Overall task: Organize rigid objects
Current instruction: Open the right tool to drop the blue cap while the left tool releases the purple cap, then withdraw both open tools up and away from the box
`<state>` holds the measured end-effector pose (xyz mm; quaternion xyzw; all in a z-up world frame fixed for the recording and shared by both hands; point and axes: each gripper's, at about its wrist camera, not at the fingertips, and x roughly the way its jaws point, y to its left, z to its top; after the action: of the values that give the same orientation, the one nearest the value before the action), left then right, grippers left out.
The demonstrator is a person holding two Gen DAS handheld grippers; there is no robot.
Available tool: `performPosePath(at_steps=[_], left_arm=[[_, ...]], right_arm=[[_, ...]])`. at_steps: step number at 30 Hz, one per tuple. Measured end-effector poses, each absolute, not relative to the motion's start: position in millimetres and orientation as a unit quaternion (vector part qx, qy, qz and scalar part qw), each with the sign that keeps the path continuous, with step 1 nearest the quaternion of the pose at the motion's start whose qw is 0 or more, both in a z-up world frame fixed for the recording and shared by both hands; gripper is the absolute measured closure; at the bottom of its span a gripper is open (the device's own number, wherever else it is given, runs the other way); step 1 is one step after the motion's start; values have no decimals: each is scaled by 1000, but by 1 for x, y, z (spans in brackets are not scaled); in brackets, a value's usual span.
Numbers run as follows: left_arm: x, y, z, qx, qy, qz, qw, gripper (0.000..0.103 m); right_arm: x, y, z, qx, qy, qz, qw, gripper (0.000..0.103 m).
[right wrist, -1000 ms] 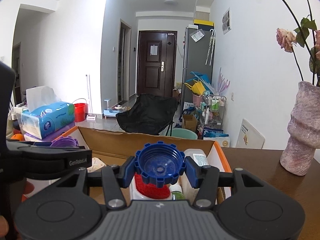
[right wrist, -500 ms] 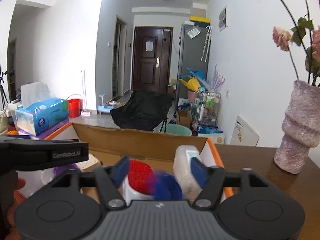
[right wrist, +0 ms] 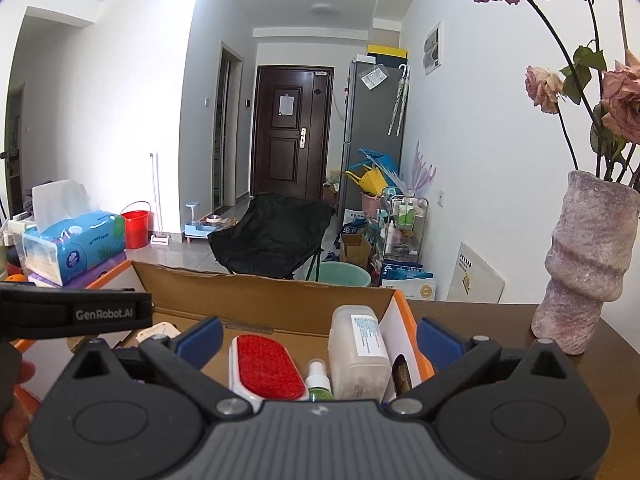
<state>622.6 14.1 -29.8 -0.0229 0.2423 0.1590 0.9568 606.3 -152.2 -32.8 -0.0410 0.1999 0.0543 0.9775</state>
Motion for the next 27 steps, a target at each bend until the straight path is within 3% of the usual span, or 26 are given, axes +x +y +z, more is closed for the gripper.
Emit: performPosePath(at_steps=[27], left_arm=[[549, 9, 5, 0, 219, 125, 968, 0]], right_arm=[[544, -179, -7, -21, 168, 38, 985, 0]])
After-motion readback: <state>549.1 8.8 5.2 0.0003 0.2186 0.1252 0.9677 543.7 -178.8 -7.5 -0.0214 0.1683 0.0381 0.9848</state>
